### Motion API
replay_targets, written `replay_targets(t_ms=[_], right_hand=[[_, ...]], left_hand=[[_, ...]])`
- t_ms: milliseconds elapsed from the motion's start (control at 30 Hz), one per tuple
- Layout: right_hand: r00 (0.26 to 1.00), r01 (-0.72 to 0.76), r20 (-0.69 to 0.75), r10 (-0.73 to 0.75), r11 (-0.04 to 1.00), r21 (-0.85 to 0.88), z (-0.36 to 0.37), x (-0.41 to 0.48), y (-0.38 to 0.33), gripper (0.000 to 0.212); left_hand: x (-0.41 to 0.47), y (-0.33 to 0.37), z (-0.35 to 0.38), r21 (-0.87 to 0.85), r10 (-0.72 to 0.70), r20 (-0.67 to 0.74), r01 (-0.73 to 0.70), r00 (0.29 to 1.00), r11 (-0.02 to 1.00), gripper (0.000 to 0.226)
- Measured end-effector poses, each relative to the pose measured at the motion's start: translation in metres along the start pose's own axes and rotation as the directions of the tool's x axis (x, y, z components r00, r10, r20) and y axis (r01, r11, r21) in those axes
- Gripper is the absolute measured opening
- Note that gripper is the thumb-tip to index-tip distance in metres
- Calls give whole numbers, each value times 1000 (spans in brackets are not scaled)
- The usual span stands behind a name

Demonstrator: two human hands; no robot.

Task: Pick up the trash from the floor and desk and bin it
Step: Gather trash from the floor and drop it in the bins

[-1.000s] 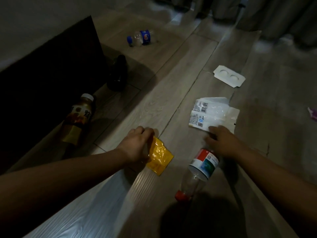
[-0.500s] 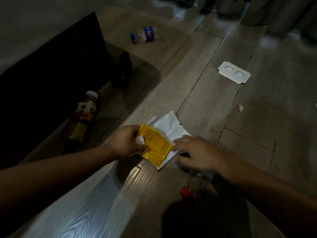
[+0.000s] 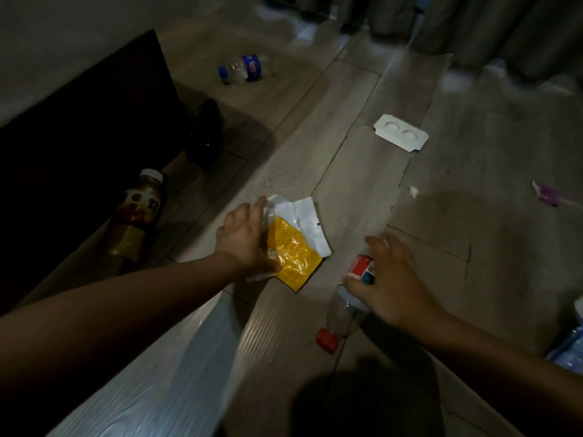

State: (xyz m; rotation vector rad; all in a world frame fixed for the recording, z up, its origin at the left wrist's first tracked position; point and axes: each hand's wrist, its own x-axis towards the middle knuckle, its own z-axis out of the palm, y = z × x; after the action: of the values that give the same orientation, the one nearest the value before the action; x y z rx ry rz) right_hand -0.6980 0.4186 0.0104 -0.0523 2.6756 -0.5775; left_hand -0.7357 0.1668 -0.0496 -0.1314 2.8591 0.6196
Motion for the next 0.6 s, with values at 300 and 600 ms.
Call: replay_targets(t_ms=[300, 600], right_hand=[[987, -159, 46, 155, 979, 124, 36, 5, 11, 117], [990, -137, 20, 136, 989, 51, 50, 12, 13, 124]], left_hand=[[-13, -9, 12, 102, -120, -20, 122, 993, 987, 116], [-21, -22, -21, -108, -35, 205, 58, 978, 992, 125]])
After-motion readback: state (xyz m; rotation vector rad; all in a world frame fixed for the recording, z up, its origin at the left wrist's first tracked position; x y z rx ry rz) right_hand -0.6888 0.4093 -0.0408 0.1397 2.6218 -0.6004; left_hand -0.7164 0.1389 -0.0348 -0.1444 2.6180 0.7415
